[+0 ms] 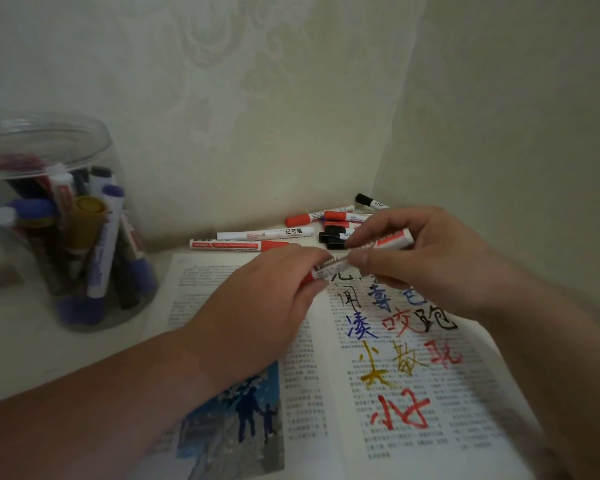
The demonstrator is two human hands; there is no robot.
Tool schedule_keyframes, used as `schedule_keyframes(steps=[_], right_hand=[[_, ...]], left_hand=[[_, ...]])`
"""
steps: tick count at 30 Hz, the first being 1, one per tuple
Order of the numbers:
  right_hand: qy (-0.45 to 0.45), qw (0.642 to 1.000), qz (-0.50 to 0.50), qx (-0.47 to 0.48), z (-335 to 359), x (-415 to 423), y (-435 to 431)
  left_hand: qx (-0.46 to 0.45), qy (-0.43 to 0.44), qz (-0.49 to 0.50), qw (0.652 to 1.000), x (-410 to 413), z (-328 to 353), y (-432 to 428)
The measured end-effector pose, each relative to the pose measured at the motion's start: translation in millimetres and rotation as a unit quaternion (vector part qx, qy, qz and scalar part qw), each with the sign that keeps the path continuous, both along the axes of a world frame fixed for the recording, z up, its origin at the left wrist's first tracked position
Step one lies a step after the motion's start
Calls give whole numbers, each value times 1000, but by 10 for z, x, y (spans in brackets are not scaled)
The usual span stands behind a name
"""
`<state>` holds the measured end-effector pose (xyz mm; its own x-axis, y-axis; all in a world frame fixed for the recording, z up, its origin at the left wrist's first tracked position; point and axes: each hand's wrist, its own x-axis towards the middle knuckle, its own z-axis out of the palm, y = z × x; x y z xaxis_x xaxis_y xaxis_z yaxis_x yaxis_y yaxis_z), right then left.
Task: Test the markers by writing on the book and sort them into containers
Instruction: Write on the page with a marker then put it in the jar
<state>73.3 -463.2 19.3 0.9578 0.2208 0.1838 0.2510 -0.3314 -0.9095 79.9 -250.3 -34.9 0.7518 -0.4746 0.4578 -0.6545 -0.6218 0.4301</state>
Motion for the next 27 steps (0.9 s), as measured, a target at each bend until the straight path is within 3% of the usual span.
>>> schedule_keyframes(steps=[2,4,9,27], right_hand=[[12,995,18,98,-56,20,60],[1,990,36,137,-106,23,139],[-38,990,32,129,-165,-8,242],[16,988,26,152,-195,3,252]], left_hand=[[-31,38,0,999,-3,-21,1],[-49,71,-12,996,-12,-28,4],[-83,104,-48,990,-31,0,10],[-136,100,-44,985,-21,88,25]])
